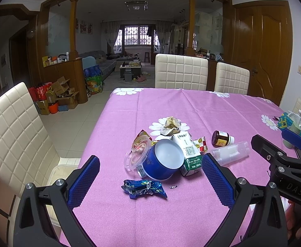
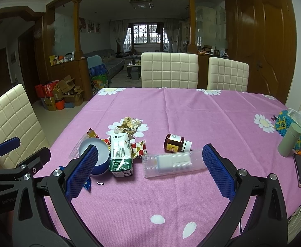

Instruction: Collect trash

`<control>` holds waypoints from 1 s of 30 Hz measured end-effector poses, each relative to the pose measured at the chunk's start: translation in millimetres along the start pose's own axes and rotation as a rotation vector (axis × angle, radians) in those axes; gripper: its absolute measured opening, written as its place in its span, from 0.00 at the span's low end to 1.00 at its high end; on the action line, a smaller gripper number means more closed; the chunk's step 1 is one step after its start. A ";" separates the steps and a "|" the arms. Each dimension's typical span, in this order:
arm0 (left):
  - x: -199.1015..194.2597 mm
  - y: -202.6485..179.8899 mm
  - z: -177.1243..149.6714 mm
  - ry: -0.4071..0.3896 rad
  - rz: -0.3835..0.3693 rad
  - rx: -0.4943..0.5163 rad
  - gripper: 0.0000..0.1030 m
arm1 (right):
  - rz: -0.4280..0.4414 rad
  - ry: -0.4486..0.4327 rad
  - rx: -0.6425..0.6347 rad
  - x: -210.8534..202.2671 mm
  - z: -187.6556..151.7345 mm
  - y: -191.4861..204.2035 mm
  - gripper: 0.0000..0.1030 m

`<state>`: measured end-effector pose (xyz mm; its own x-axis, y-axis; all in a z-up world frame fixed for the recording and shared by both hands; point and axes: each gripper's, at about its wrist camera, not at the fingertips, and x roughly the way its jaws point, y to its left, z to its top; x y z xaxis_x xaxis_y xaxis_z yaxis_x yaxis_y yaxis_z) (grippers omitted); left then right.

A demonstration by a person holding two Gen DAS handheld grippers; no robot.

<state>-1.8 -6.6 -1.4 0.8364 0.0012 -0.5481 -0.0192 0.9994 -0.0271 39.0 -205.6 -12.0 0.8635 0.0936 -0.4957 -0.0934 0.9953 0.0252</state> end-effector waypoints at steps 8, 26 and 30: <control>0.1 0.1 0.0 0.000 0.000 0.000 0.94 | -0.001 -0.001 -0.001 0.1 0.3 0.2 0.97; 10.5 3.2 -7.6 0.019 -0.005 -0.003 0.94 | -0.003 0.021 -0.001 11.6 -2.3 2.6 0.97; 30.8 10.5 -18.5 0.053 0.026 -0.013 0.94 | -0.016 0.072 0.013 33.5 -9.4 -3.0 0.97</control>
<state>13.6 3.4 -34.0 0.8056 0.0252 -0.5919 -0.0479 0.9986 -0.0227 63.5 -205.7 -36.8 0.8267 0.0762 -0.5575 -0.0732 0.9969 0.0277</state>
